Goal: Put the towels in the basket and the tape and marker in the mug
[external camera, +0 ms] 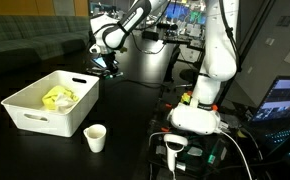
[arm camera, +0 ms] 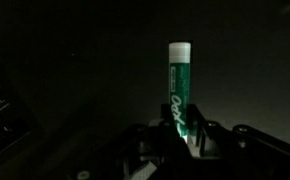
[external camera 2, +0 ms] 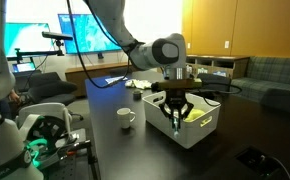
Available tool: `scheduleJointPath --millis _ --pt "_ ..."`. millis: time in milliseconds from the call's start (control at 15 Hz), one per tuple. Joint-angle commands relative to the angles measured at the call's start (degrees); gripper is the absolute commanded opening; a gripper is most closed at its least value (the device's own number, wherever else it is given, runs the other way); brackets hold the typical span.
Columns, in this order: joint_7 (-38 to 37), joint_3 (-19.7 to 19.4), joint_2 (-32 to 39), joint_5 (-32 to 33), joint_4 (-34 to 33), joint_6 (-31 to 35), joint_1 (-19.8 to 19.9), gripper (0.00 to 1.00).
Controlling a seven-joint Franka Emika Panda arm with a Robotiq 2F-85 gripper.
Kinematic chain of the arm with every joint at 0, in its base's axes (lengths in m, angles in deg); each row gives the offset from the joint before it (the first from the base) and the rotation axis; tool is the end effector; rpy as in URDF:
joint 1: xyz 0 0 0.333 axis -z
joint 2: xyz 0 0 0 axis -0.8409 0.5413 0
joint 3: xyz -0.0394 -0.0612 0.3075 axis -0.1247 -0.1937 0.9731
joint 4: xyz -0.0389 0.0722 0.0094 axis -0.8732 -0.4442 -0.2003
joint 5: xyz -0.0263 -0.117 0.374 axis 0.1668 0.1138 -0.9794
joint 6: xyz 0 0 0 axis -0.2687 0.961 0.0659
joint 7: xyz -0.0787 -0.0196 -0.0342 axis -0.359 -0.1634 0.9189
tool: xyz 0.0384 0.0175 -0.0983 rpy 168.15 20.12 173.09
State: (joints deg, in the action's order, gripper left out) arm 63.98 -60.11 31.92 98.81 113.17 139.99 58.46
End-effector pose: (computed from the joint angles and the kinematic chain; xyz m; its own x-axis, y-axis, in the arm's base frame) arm 0.5731 -0.0199 0.2639 0.5192 0.8015 -0.2967 0.8459 -0.5314 0.0446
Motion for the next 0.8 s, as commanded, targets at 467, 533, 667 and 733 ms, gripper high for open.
scheduleJointPath --millis 467,533,667,733 --pt "-18.6 12.0 0.1 -8.1 -2.4 -10.7 -11.7 0.12" --pt "-19.8 12.6 0.4 -8.7 -2.8 -10.6 -12.4 0.12" --pt "-23.2 13.4 0.3 -9.2 -2.6 -10.0 -13.7 0.12" --pt "-24.8 13.6 1.1 -9.1 -3.0 -9.5 -14.4 0.12"
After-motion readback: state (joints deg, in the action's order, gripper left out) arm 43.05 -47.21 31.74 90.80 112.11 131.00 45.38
